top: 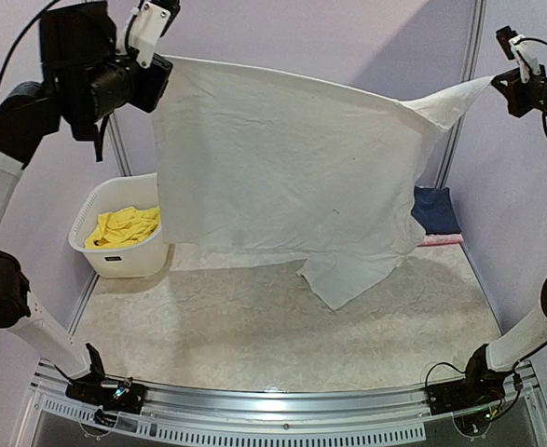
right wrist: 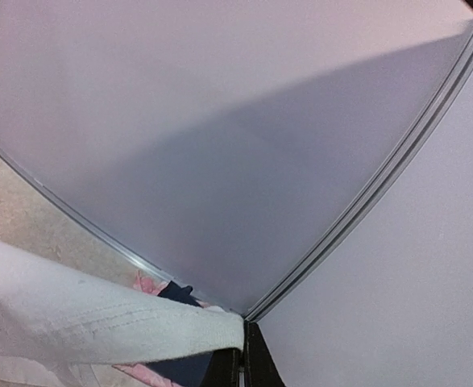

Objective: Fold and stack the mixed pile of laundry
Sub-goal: Flatten out the crumpled T-shirt at the center of the board.

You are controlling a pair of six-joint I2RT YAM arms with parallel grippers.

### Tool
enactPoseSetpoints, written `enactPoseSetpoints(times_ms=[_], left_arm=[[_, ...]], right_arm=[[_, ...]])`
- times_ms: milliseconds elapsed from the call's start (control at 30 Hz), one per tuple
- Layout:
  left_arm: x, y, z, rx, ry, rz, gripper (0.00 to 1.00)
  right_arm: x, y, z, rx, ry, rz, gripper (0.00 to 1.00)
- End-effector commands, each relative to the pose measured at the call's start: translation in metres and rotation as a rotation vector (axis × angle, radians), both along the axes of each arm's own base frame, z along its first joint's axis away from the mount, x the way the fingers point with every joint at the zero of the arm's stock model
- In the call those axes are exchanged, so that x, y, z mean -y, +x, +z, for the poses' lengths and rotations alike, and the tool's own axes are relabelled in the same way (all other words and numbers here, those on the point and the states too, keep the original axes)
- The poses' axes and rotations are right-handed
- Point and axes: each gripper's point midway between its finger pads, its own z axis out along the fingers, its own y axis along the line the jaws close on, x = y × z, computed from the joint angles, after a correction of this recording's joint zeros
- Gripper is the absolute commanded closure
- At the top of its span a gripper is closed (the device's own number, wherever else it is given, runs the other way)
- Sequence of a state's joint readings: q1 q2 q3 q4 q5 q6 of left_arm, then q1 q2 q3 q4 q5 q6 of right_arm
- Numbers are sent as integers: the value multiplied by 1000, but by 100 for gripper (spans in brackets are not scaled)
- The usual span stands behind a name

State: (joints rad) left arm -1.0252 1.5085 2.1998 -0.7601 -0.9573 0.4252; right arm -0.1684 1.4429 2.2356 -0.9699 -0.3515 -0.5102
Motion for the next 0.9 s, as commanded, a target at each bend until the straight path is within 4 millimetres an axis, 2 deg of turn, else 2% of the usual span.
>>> enactPoseSetpoints(times_ms=[0,167,300,467,600,700,767,833,867], left_arm=[[-3,-44,25,69,26,-6,100],[11,-102,41,137,49,-57,100],[18,-138,44,118,41,-101,100],[39,-173,33,84,101,-190,100],[43,-184,43,80,72,-231,100],[29,-180,68,142,-13,-236,100],[18,-177,86,234,-41,-200,100],[9,-165,96,291,-36,-119,100],[5,-155,97,293,-21,-76,100]], right_arm=[[-9,-60,50,165,-35,0,100],[-18,-127,80,296,-68,-20,100],[-24,-169,87,351,-104,-29,100],[-34,-218,101,444,-97,-20,100],[-43,-252,115,535,-84,2,100],[-49,-255,123,567,-69,38,100],[-50,-238,124,557,-53,61,100],[-47,-210,120,530,-37,74,100],[-45,-189,115,501,-26,86,100]])
